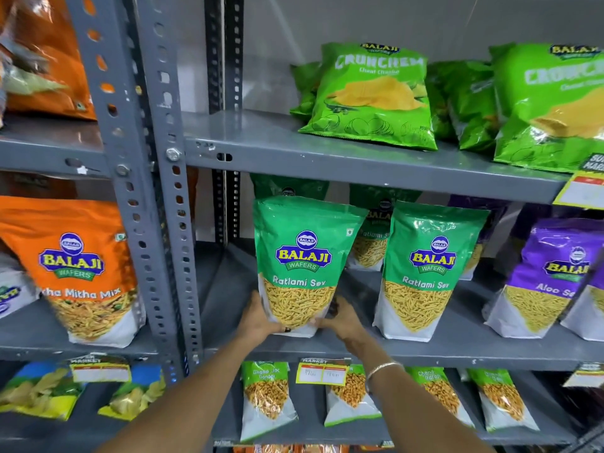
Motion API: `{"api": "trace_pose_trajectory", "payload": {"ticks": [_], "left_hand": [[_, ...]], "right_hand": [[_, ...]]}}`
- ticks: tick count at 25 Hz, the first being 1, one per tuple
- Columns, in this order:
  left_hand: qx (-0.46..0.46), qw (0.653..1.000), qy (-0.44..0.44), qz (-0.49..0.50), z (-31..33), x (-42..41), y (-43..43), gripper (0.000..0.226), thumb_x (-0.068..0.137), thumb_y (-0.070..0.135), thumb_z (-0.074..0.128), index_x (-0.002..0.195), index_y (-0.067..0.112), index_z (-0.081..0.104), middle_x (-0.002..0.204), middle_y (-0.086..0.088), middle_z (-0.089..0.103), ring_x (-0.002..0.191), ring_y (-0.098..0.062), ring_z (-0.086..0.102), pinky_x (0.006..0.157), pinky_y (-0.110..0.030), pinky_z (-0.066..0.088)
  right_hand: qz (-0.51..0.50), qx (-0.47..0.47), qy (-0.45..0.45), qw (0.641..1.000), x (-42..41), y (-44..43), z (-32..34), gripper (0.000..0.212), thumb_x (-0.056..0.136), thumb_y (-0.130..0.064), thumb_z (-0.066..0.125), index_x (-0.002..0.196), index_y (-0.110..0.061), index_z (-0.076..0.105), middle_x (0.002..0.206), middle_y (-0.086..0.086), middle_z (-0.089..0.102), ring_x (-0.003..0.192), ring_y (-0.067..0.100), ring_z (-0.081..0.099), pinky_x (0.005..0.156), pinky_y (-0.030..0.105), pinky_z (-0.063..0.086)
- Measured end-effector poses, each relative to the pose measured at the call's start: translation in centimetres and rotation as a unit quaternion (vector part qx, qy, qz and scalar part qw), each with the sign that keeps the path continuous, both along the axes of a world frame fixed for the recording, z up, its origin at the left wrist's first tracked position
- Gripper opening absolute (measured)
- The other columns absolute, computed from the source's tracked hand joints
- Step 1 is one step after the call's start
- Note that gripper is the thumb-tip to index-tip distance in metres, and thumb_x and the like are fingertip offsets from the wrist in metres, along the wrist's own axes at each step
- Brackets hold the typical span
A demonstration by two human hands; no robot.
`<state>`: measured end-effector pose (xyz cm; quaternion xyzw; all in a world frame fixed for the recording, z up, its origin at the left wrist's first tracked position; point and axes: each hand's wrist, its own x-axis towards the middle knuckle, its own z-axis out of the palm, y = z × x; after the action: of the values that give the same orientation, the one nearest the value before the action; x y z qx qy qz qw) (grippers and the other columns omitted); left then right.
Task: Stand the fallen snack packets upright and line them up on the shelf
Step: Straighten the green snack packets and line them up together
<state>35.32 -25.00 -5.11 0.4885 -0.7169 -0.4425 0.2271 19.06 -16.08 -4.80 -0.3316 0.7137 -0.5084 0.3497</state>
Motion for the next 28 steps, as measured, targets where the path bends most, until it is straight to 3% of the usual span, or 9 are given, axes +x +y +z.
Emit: {"api": "trace_pose_trajectory", "payload": {"ticks": [3,9,19,22,24,26,28], "left_hand": [[0.002,1.000,0.013,-0.003,0.0,0.5,-0.3,0.074,0.065,0.004,0.079,0.128,0.003,0.041,0.132,-0.014,0.054,0.120,-0.030,0.052,0.093,-0.035,0.045],[0.004,0.999,0.023,0.049,-0.8,2.1,-0.8,0.069,0.061,0.009,0.083,0.120,0.002,0.048,0.124,-0.017,0.061,0.113,-0.033,0.057,0.093,-0.043,0.051],[0.000,0.999,-0.012,0.033,-1.2,2.0,-1.2,0.074,0.067,0.011,0.078,0.130,0.004,0.039,0.133,-0.018,0.053,0.123,-0.034,0.050,0.100,-0.043,0.046],[0.015,0.998,-0.058,0.015,-0.5,2.4,-1.0,0.086,0.067,0.014,0.080,0.136,0.000,0.030,0.141,-0.018,0.044,0.129,-0.035,0.044,0.101,-0.040,0.041],[-0.003,0.991,-0.132,-0.018,0.6,3.1,-1.2,0.081,0.064,0.019,0.081,0.130,-0.001,0.039,0.136,-0.018,0.049,0.124,-0.033,0.048,0.099,-0.038,0.042],[-0.034,0.971,-0.230,-0.049,2.4,3.8,-1.5,0.062,0.065,0.027,0.080,0.114,-0.001,0.054,0.121,-0.017,0.059,0.110,-0.030,0.058,0.090,-0.037,0.049],[-0.018,0.946,-0.314,-0.084,4.5,3.9,-0.9,0.038,0.071,0.028,0.075,0.089,-0.001,0.060,0.091,-0.014,0.066,0.080,-0.024,0.068,0.069,-0.034,0.055]], "right_hand": [[-0.023,0.029,0.041,0.998,1.2,-0.2,-1.1,0.055,0.062,-0.002,0.081,0.110,0.003,0.057,0.117,0.020,0.065,0.110,0.033,0.059,0.094,0.043,0.049],[-0.037,0.026,0.082,0.996,3.2,-1.4,-0.9,0.055,0.065,-0.002,0.079,0.115,0.002,0.057,0.120,0.017,0.064,0.113,0.030,0.059,0.093,0.034,0.047],[-0.037,0.036,0.070,0.996,3.4,-1.5,-1.1,0.058,0.066,-0.004,0.080,0.118,0.001,0.055,0.125,0.019,0.062,0.117,0.032,0.057,0.101,0.041,0.046],[-0.030,0.057,0.071,0.995,2.9,-0.5,-0.2,0.075,0.066,-0.007,0.080,0.131,0.001,0.042,0.136,0.018,0.053,0.124,0.033,0.050,0.105,0.043,0.042],[-0.041,0.086,0.110,0.989,2.1,0.8,0.6,0.082,0.068,-0.012,0.079,0.136,0.002,0.035,0.140,0.016,0.047,0.129,0.032,0.045,0.105,0.038,0.039],[-0.064,0.121,0.151,0.979,0.2,2.6,0.9,0.077,0.071,-0.017,0.078,0.134,0.003,0.039,0.134,0.015,0.051,0.127,0.030,0.047,0.102,0.035,0.040],[-0.084,0.182,0.194,0.960,-1.9,5.0,1.6,0.066,0.076,-0.026,0.073,0.127,0.005,0.047,0.122,0.013,0.056,0.124,0.029,0.050,0.097,0.032,0.042]]}}
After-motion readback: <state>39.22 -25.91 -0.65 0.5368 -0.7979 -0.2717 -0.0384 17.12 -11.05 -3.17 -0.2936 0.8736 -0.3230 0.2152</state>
